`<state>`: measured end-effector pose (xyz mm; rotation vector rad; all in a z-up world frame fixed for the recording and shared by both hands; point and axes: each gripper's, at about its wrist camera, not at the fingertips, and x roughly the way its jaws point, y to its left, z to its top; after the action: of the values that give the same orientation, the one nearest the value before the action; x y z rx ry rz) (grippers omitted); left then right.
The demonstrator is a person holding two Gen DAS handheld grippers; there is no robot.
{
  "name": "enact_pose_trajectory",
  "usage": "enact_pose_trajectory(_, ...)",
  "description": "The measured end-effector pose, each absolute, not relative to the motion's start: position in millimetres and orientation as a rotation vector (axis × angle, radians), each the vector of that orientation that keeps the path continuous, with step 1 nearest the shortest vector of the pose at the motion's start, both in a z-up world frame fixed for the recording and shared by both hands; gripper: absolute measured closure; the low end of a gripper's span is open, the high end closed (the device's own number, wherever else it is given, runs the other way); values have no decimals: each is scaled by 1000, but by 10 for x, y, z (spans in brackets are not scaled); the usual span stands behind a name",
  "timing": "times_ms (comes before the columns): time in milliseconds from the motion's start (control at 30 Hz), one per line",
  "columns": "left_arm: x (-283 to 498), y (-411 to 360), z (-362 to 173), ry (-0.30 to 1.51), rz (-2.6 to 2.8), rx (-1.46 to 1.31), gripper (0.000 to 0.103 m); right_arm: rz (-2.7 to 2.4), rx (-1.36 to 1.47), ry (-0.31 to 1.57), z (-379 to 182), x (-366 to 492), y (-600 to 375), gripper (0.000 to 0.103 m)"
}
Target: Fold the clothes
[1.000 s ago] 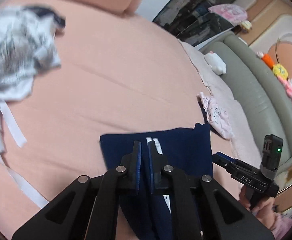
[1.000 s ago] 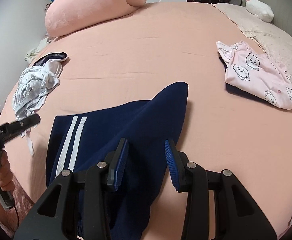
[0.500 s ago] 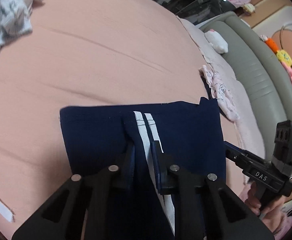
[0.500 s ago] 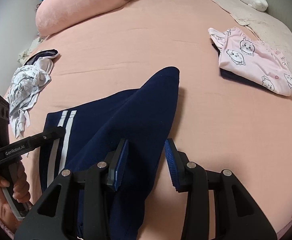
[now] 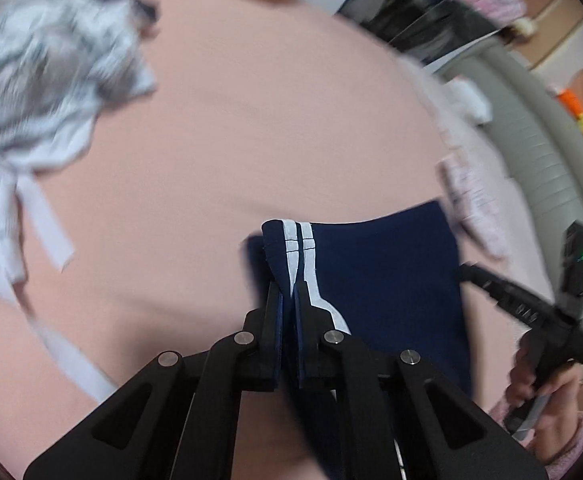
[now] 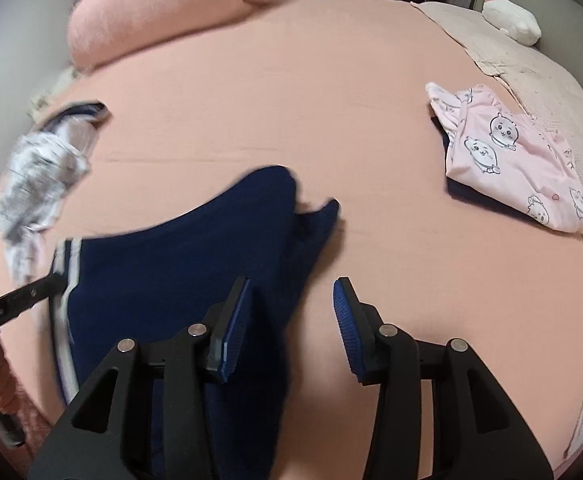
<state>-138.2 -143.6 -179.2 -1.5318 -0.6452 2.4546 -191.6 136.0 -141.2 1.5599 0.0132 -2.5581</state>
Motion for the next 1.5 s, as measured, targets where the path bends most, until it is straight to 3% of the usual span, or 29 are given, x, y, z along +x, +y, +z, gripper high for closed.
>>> enact_pose_trajectory(100, -1425, -1408, -1905, -587, 2465, -1621, 93, -2531, 1622, 29, -1528, -1944, 1355, 60)
enact_pose_trajectory(167, -1422, -1413, -1831, -593, 2507, -1593, 87, -2517, 1646, 29, -1573, -1926, 1372, 60)
enact_pose_trajectory(233, -1384, -1441, -1703, -586, 2588, -1526, 75, -2529, 1653, 74, -1565, -1893, 1399, 60)
enact_pose_trajectory(300, -1327, -1477, -1548, -572, 2677, -1431, 72, -2553, 1653, 129, -1544, -1868, 1428, 60)
enact_pose_trajectory(533, -1404, -1088, -1691, -534, 2427, -1372, 72, -2646, 1434, -50, -1284, -2210, 1574, 60)
enact_pose_trajectory(733, -1560, -882, -1860, -428, 2389, -1463, 72, -2531, 1591, 143, -1632, -2602, 1388, 60)
enact_pose_trajectory(867, -1572, -954, -1853, -428, 2380, -1480, 72, -2384, 1601, 97, -1730, -2434, 1324, 60)
enact_pose_trajectory(1000, -1543, -982, -1889, -415, 2380, -1493, 72, -2394, 1555, 256, -1767, -2278, 1197, 57)
enact_pose_trajectory(1333, -1531, -1013, -1923, -470, 2360, -1486, 72, -2596, 1606, 122, -1746, -2441, 1642, 53)
enact_pose_trajectory(1500, -1489, -1079, -1752, -475, 2469, -1395, 72, -2615, 1444, 19, -1515, -2313, 1591, 55)
